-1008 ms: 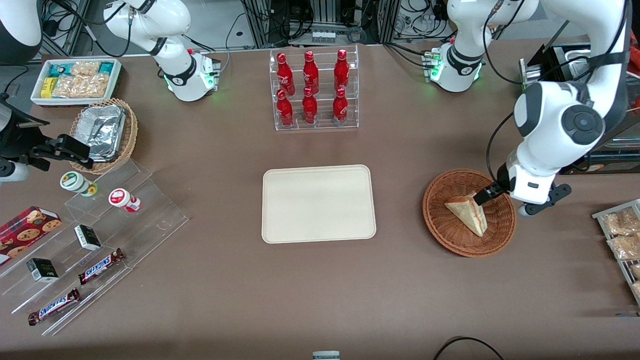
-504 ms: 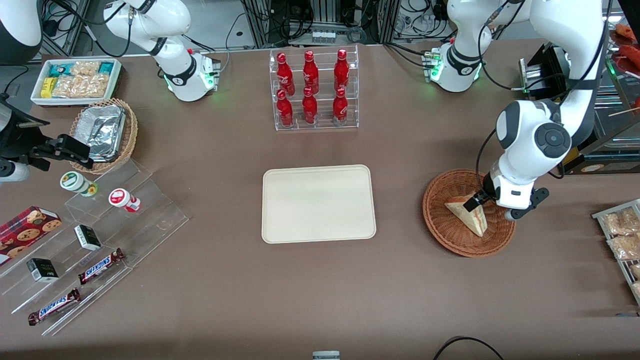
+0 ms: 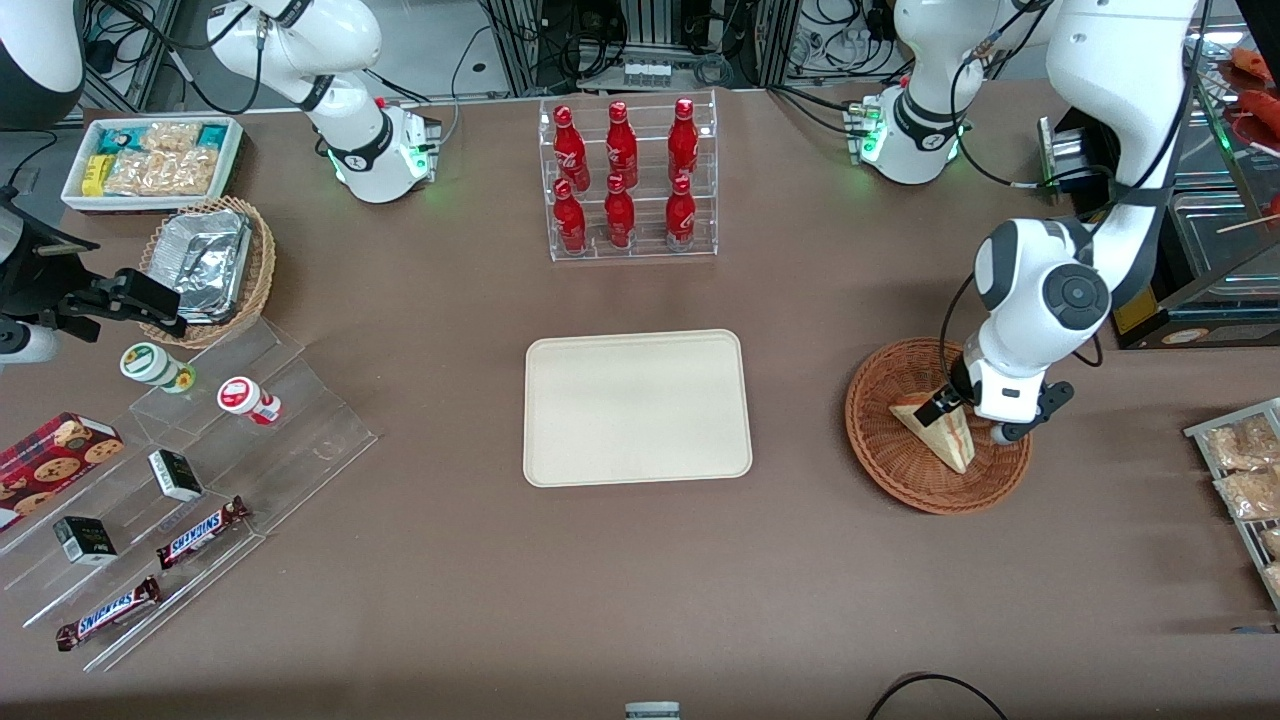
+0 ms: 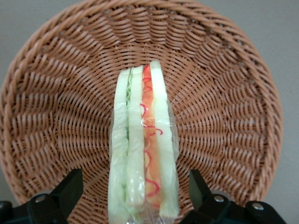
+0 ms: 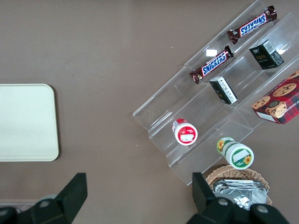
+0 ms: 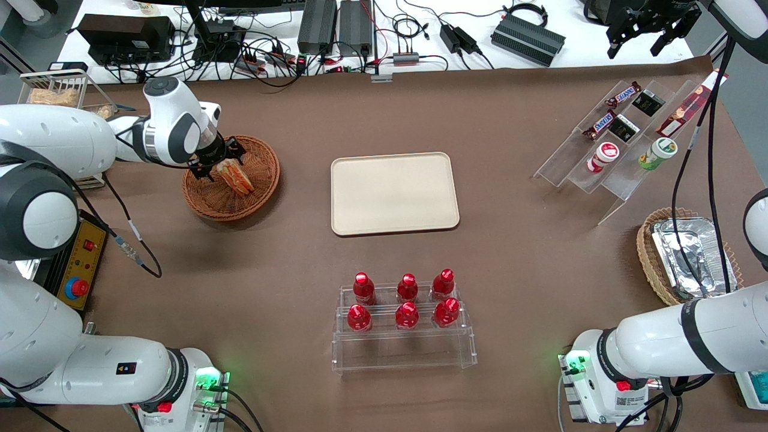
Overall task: Place sandwich from basket to tray
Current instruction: 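Close the left gripper on the sandwich's upright edge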
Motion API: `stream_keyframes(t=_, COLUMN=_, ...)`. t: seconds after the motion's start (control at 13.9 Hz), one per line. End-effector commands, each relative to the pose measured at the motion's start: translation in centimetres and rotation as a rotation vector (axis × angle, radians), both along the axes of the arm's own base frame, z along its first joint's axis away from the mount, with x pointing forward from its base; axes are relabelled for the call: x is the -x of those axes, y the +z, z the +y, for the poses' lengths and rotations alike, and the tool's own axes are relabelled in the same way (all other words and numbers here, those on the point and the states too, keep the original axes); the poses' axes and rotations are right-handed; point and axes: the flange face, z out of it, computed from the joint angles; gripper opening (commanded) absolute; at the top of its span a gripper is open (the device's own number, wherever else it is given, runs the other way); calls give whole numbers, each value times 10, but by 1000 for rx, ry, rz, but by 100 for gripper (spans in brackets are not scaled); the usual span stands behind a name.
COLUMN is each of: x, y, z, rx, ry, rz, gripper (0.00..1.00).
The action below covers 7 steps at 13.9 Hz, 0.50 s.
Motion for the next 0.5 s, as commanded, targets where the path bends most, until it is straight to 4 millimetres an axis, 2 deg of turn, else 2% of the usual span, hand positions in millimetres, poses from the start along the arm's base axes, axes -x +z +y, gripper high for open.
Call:
stream_keyframes(t=0.0, x=-1, y=-5, z=-1, rx=-1, ry=21, rz=-14, gripper=38)
stream_keyframes(t=0.07, x=-3, y=-2, z=-2, rx=-1, ry=20, rz=-17, gripper=4)
stream_keyframes(t=0.14, x=-4, y=0, z=-2, rx=-1, ry=17, rz=-20, gripper=0)
stream_keyframes(t=0.29, x=-9, y=15, z=-5, rx=-1, ry=12, rz=-33, gripper=0)
stream_keyframes(t=0.43, x=-20, y=44, z=-9, rx=-11, ry=2, rz=-4, gripper=0)
